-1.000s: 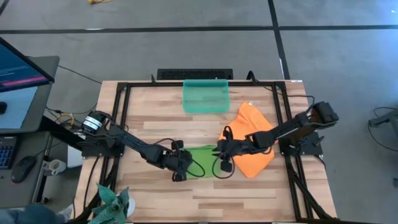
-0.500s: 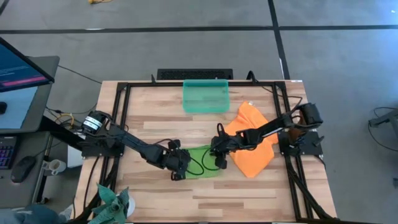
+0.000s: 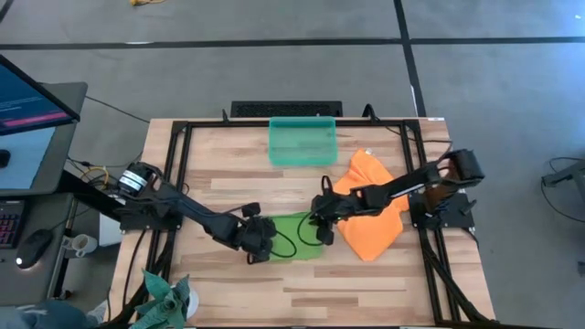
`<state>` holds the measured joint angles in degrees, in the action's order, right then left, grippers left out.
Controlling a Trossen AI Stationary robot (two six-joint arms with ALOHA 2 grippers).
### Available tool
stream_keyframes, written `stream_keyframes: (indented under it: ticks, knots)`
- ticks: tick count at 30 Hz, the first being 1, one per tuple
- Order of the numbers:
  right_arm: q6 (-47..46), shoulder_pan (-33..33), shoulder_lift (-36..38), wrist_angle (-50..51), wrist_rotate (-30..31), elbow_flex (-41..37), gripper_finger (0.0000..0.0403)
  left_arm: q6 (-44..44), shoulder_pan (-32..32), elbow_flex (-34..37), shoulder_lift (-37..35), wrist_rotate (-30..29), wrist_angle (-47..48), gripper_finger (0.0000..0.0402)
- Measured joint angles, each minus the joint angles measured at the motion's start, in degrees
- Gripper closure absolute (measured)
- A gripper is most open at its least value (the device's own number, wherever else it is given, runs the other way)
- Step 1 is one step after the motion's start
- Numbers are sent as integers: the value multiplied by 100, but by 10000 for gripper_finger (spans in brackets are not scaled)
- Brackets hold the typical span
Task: Roll microfiber towels into tight, uniform cylinder then place into a basket
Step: Fold the green microfiber towel, then roll the green microfiber towel
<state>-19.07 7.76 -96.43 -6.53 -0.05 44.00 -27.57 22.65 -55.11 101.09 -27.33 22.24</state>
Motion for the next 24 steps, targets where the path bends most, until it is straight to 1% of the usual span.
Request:
stream_keyframes:
  ticks: [1,3,5,8,11,14,18,21,24]
  knots:
    - [-2,23,184,126,7,-24,296,17,37,0,-50,-58,50,272]
    - [-42,128,524,72,64,-11,296,9,140,0,-176,-131,215,272]
    - [-47,332,894,70,302,-10,296,-78,263,2,-369,-217,392,272]
    - [84,797,1348,46,934,-8,296,-212,582,-2,-677,-364,609,272]
    - [503,1466,1580,17,1754,-8,296,116,1023,-2,-854,-541,523,272]
    - [900,2177,1543,39,2472,-14,296,670,1468,-2,-853,-734,307,272]
    - [1036,2893,1131,-180,3311,-14,296,1140,1850,-2,-642,-982,-22,272]
    - [1059,3165,762,-554,3611,-14,296,1444,1970,-2,-436,-1225,-244,272]
    - [1060,3248,445,-835,3609,-14,296,1572,1986,-2,-245,-1370,-312,272]
